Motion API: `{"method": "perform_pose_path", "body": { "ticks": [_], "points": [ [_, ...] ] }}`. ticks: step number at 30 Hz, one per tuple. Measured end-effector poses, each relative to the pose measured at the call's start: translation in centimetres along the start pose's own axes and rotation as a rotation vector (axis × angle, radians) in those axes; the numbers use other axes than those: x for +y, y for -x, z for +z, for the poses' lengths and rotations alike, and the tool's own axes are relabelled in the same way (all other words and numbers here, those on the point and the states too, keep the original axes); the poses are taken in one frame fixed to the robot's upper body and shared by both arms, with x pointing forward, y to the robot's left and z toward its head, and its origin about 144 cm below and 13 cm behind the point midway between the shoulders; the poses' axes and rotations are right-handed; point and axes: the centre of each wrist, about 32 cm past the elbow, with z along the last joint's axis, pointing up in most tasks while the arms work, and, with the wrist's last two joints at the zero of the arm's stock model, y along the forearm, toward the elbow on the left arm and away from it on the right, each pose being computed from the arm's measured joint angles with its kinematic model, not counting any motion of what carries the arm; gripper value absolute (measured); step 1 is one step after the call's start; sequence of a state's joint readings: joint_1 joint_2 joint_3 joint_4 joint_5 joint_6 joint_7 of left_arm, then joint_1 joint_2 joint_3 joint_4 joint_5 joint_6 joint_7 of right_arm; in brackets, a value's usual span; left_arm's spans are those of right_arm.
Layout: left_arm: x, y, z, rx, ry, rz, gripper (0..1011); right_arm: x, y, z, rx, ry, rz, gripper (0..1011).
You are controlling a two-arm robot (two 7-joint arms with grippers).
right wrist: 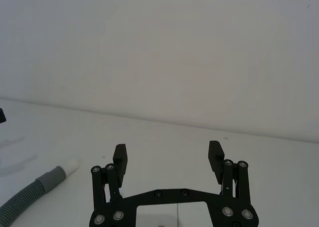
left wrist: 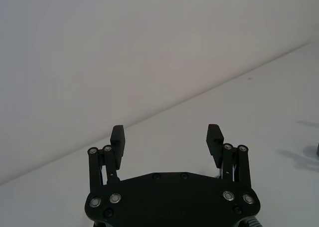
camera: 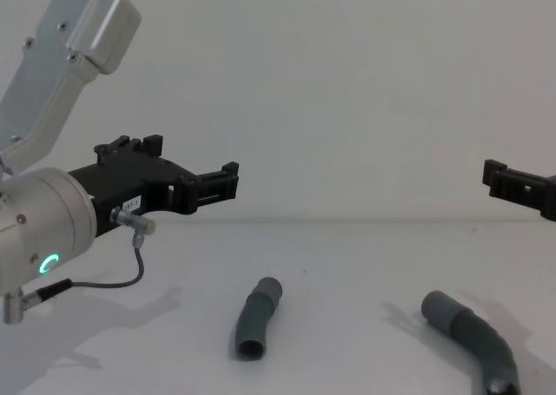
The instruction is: Use both hands to pick up one end of the pipe from the table, align the ends, and insert them.
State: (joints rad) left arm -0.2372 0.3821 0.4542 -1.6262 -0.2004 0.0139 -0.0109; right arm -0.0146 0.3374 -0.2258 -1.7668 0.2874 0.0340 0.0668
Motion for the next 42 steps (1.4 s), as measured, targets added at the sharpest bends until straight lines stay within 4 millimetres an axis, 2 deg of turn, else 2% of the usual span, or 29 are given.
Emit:
{"method": "perform_pose_path", "body": {
  "ticks": [42],
  "points": [
    [0.00,0.00,0.00,0.000,0.000,0.000,1001,0.00,0.00,0.00,0.000,0.000,0.000,1000]
  ]
}}
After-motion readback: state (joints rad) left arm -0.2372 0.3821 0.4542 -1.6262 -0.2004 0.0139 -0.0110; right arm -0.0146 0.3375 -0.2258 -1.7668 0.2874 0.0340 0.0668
